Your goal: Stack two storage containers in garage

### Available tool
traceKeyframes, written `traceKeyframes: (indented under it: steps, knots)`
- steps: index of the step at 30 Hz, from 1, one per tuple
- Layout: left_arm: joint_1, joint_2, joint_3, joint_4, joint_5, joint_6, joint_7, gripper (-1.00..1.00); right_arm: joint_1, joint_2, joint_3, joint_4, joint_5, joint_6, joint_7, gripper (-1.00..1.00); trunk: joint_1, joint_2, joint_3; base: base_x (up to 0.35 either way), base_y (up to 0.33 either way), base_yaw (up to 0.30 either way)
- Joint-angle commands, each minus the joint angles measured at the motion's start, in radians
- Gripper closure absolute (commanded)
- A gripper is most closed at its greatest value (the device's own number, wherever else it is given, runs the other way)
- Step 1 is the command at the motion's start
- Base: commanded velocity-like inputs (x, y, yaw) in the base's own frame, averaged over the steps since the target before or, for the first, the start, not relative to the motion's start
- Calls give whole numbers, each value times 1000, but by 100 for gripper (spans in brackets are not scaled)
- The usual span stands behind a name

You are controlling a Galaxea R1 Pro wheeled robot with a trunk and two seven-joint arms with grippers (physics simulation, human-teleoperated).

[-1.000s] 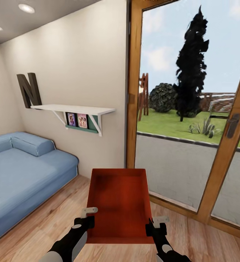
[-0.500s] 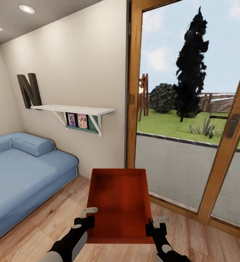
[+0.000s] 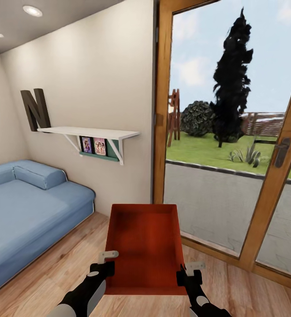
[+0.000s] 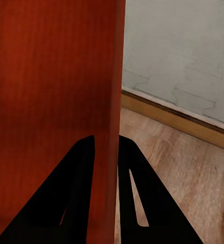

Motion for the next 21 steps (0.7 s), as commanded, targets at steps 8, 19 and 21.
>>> traceKeyframes:
  steps: [8, 19, 21]
  knots:
    - [0, 1, 2, 7, -4, 7, 16, 100, -1, 1, -42, -3, 4, -2, -6, 100, -27, 48, 21, 0, 0, 0]
    - [0, 1, 2, 9, -4, 7, 17, 100, -1, 0, -42, -3, 4, -2, -6, 100, -69, 125, 55, 0, 0, 0]
    - [0, 1, 2, 9, -4, 7, 17, 100, -1, -1, -42, -3, 4, -2, -6, 100, -77, 139, 61, 0, 0, 0]
